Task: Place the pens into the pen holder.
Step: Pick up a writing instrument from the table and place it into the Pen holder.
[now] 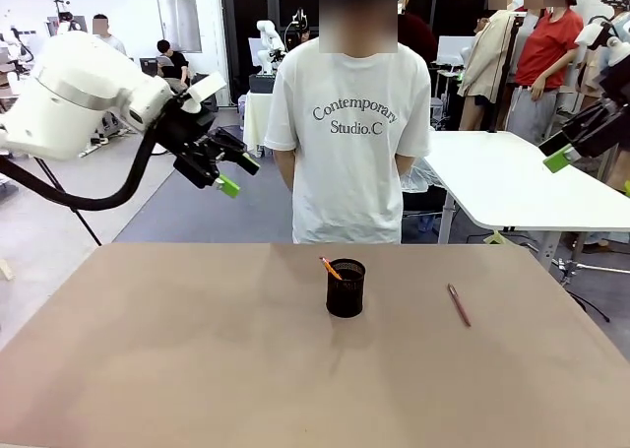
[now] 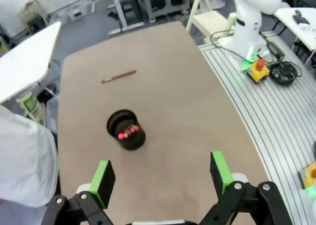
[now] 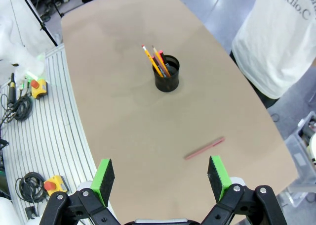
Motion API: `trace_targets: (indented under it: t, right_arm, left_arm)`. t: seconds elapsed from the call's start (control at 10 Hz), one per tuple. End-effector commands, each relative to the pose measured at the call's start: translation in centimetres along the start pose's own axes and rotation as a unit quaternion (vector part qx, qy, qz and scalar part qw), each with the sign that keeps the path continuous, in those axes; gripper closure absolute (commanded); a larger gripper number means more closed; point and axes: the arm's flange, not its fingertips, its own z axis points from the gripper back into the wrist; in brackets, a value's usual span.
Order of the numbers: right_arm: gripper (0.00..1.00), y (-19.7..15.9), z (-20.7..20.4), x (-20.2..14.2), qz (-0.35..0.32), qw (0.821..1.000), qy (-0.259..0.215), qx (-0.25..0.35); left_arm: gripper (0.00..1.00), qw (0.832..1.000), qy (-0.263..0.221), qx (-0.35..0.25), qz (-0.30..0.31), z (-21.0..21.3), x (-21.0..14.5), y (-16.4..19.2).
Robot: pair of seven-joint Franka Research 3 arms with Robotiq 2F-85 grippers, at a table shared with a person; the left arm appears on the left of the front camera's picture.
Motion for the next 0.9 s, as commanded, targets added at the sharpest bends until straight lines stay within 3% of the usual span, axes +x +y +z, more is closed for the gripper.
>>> trace_targets:
  t: [0.0,0.2,0.4,0.8]
  right_arm:
    - [0.0,0.1,0.2,0.2,0.002,1.0,-0.001,0.0]
    - [0.0,0.1,0.2,0.2,0.002,1.0,-0.001,0.0]
    - [0.0,0.1,0.2,0.2,0.002,1.0,-0.001,0.0]
    - [0.0,0.1,0.2,0.2,0.002,1.0,-0.001,0.0]
  left_arm:
    - [0.0,0.999,0.026,0.026,0.037,1.0,-0.5,-1.4]
    - [0.0,0.988,0.082,0.119,0.056,3.4,-1.0,-1.9]
    - [0.0,0.972,0.098,0.191,0.096,6.3,-3.1,-3.0]
    - [0.0,0.964,0.086,0.224,0.113,7.9,-3.7,-4.0]
